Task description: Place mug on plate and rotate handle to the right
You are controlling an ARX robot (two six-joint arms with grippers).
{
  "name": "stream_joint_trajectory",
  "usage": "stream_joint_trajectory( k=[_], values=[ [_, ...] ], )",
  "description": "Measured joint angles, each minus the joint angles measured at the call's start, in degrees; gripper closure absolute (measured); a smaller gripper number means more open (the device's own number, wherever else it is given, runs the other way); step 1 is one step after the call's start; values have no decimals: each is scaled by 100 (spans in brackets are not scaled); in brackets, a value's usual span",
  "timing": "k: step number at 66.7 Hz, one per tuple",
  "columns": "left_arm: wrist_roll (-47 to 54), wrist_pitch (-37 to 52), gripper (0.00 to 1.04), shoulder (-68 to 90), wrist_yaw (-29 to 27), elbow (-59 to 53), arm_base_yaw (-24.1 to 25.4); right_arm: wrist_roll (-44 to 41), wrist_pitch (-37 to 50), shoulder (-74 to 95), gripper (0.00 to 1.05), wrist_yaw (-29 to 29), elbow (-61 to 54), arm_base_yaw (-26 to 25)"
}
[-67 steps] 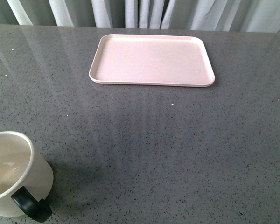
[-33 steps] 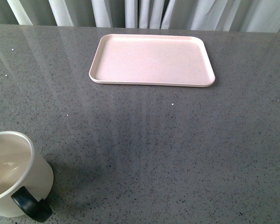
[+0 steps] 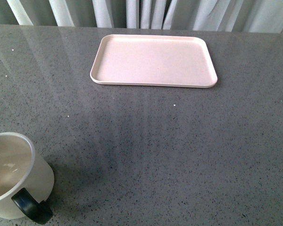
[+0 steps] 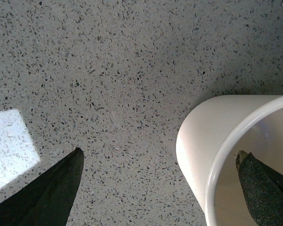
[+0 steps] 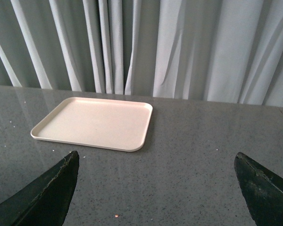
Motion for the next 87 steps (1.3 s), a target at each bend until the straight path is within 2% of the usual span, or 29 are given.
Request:
stream_joint_trajectory(
  k=[8,14,26,40,64,74,87],
  values=[
    [24,61,10,116,-15,2,-26,0,0,0,9,0,0,0],
    [55,101,31,181,-15,2,-63,0,0,0,9,0,0,0],
    [66,118,58,264,-15,37,-107,0,0,0,9,0,0,0],
    [66,66,103,275,-15,114,-186,0,0,0,9,2,0,0],
    [70,-527,103,-122,-66,249,-319,0,0,0,9,0,0,0],
    [-42,-1032,103,-570,-55,645,-570,0,0,0,9,2,0,0],
    [-315,-1132,103,-400,-125,1469,-1021,-2,0,0,9,0,0,0]
  ],
)
